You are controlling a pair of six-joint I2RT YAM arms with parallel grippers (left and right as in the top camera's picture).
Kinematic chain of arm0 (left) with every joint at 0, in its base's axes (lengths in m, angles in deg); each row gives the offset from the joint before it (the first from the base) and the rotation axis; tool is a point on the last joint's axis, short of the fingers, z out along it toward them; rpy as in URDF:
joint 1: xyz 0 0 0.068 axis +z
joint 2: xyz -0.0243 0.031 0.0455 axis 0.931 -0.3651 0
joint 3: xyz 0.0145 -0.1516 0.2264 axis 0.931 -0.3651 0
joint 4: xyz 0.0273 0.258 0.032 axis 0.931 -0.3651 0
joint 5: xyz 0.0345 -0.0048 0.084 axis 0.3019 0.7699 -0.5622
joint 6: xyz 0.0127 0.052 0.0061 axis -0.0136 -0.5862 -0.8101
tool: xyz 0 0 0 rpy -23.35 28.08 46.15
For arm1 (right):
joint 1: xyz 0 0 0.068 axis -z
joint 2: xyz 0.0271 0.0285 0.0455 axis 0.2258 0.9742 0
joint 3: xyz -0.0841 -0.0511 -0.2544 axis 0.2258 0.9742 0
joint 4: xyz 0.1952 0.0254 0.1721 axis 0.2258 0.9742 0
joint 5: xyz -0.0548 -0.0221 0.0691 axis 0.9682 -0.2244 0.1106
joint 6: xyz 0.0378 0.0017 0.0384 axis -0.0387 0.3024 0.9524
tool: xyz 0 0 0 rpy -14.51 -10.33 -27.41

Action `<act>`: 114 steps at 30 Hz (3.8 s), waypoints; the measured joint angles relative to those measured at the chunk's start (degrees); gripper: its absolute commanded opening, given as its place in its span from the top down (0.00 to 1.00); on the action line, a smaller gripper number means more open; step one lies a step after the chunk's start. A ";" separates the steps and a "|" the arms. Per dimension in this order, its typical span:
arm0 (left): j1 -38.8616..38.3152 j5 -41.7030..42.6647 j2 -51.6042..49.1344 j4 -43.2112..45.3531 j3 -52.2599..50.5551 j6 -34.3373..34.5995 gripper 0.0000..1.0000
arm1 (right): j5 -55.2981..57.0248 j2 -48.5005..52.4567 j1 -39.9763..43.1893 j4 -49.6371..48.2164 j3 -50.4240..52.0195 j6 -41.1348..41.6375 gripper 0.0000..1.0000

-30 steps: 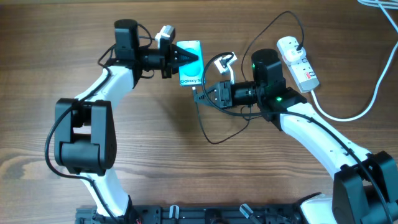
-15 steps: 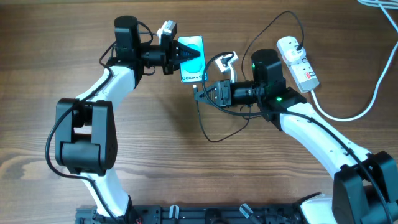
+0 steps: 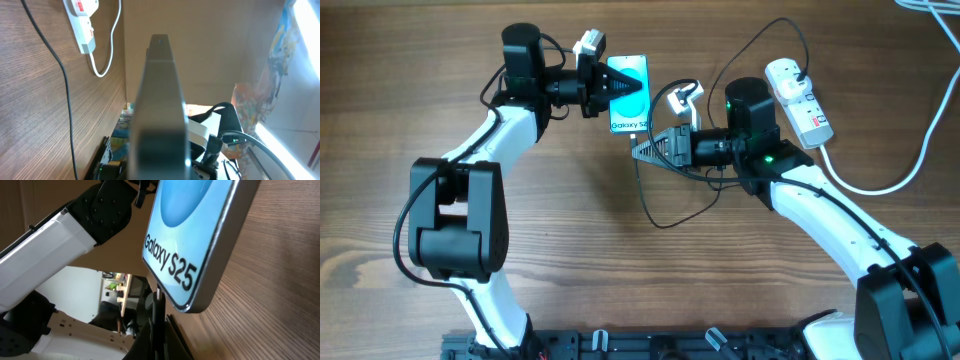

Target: Plug charger to phone and switch on socket

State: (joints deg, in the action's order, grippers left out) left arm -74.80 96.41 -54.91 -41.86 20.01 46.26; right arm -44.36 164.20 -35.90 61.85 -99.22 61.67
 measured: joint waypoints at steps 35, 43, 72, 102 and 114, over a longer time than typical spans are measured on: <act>-0.11 0.83 0.00 1.55 0.00 0.00 0.96 | -0.02 0.00 0.00 -1.20 0.00 2.10 0.96; -0.11 0.81 0.00 1.55 0.00 0.00 0.96 | -0.02 0.00 0.00 -1.22 0.00 2.34 0.96; -1.03 -0.28 0.00 6.69 0.00 0.02 0.96 | 1.44 0.00 -0.04 -1.01 0.00 3.19 0.96; -0.90 0.79 0.00 9.07 0.00 0.00 0.96 | 1.27 0.00 0.02 -1.07 0.00 4.28 0.96; -0.90 0.61 0.00 12.24 0.00 -0.02 0.96 | 2.12 0.00 0.02 -1.36 0.00 4.92 0.96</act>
State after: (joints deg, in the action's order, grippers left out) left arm -75.70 97.02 -54.91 -29.62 20.01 46.24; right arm -42.24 164.20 -35.88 60.50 -99.22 66.59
